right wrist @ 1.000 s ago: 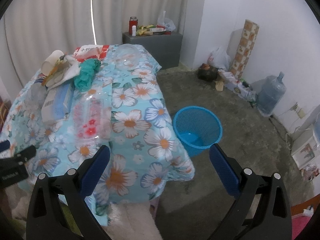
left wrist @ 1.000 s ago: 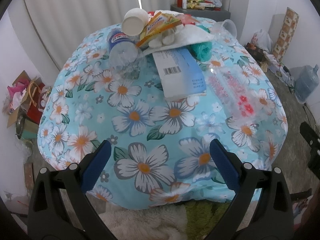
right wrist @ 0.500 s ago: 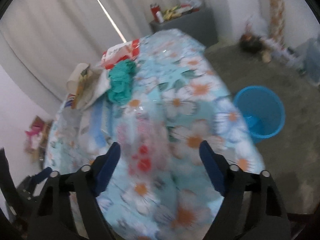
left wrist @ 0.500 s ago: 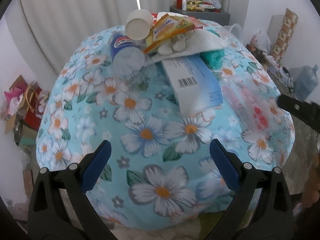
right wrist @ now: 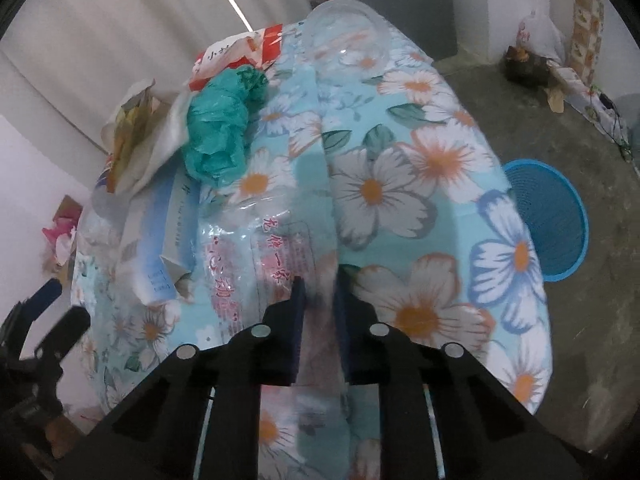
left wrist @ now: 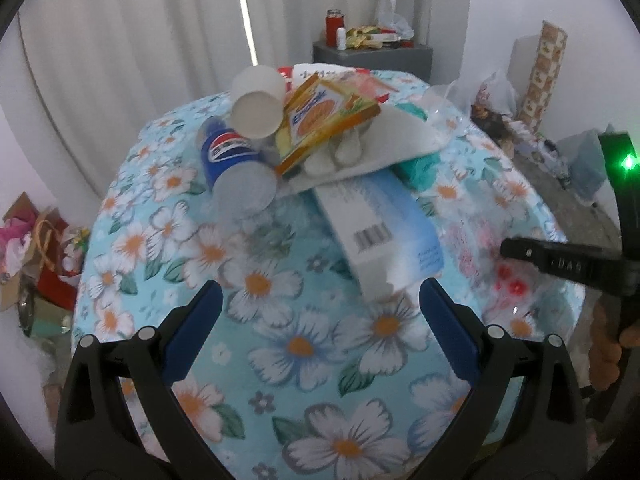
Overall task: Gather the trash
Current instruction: 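Reach the right tool to the clear plastic bag and close on it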
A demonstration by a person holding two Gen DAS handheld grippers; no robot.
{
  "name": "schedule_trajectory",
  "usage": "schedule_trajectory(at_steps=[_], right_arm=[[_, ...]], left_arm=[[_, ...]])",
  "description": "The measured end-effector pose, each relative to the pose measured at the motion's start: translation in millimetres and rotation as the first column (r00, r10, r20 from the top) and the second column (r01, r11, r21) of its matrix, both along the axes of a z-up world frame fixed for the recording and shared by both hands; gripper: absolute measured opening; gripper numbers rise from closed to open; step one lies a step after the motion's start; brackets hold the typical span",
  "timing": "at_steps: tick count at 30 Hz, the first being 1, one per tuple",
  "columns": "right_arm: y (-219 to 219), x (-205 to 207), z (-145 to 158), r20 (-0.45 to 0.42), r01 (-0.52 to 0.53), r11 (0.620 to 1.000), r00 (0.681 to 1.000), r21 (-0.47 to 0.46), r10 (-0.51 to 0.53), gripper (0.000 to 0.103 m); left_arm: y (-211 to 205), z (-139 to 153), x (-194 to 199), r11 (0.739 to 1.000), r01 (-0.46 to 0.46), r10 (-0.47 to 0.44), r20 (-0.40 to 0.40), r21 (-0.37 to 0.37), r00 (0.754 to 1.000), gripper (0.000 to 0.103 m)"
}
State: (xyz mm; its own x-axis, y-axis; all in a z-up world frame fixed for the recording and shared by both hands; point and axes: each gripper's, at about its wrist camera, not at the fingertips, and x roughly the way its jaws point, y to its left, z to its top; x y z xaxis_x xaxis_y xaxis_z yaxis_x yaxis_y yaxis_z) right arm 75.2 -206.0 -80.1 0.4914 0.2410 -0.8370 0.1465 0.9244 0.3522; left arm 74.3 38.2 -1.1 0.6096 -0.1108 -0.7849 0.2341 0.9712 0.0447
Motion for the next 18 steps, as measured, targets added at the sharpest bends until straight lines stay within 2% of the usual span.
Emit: schedule_trajectory(at_steps=[3,7,12,15,18], right_arm=[[-9,-8,3,0.005,0.03,0.999,1.0,-0.017,-0.03,0.01],[-22,-22,16,0.058,0.071,0.997,0.996,-0.018,-0.07,0.009],[-28,-35,45,0.191,0.085,0.996,0.978,-0.007,-0.082,0.008],[-22,-36,54,0.221,0.08,0.996,0.973,-0.04,-0.069,0.007],[-22,-39,53,0.229,0.08,0.996,0.971,-0.042,-0.068,0.007]], left_arm=[[0,2,3,0.998,0.026,-0.025,0.009,-0.064,1.0,0.095],[0,5,0,0.991,0.048,-0.044,0.031,-0.126,0.999,0.095],[-3,5,-3,0.989,0.055,-0.054,0.017,-0.139,0.998,0.095],[-4,6,-3,0.986,0.05,-0.052,-0.009,-0.157,0.999,0.095],[-9,13,-3,0.987,0.063,-0.063,0.008,-0.151,0.998,0.095]])
